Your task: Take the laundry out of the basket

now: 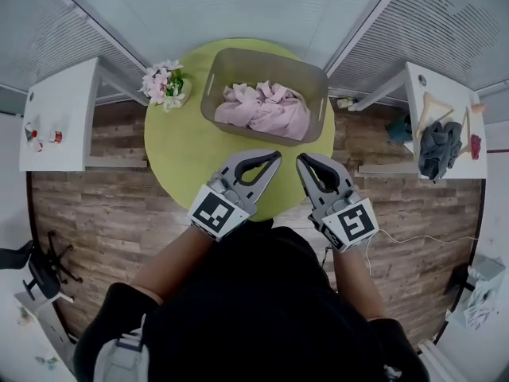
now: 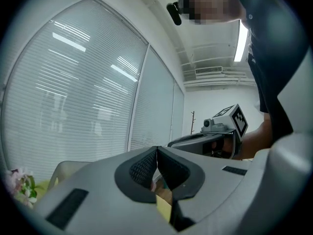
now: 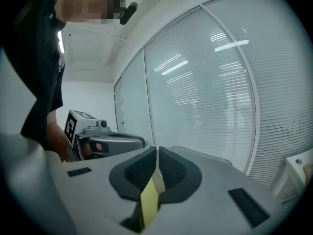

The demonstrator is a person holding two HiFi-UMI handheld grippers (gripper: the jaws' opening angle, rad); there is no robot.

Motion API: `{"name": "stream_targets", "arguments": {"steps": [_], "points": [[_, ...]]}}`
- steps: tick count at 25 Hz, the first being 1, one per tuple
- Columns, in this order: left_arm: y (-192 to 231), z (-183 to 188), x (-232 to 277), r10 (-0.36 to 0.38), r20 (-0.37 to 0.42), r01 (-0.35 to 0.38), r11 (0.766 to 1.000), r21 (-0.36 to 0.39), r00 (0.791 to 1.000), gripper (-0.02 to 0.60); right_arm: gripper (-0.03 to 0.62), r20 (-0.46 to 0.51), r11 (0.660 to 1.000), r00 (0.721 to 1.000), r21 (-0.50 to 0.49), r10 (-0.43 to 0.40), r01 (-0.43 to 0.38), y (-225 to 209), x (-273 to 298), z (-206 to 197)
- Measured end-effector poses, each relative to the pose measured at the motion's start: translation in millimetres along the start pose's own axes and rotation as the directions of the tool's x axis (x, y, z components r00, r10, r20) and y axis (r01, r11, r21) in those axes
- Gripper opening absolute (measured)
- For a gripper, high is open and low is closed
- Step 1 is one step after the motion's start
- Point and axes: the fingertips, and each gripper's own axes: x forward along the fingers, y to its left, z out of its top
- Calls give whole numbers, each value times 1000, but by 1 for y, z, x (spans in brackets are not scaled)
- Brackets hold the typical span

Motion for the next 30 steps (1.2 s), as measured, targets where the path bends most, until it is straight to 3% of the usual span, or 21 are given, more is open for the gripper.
{"name": "stream_targets", "arguments": {"steps": [5,9,16,23,30], "points": [[29,-2,-2,40,-24,-40,999,11,999,11,34,-17,999,999,-7,39,-39,-6,24,-2],[49,-3,-2,109,4,-109,994,-27,994,11,33,-47,997,995,-6,82,-83,-14,44,-6],[79,-7,-3,251,-12,-251,967,-30,968,11,34,-82,971,969,-23,235,-238,-28,87,-7],[100,-5,7,428,-22,-428,903,-36,904,11,34,-149,916,911,-59,384,-396,-52,116,-6],[123,-15,18,601,-30,-602,797,-46,799,11,34,-215,846,837,-77,503,-528,-80,140,-23]]}}
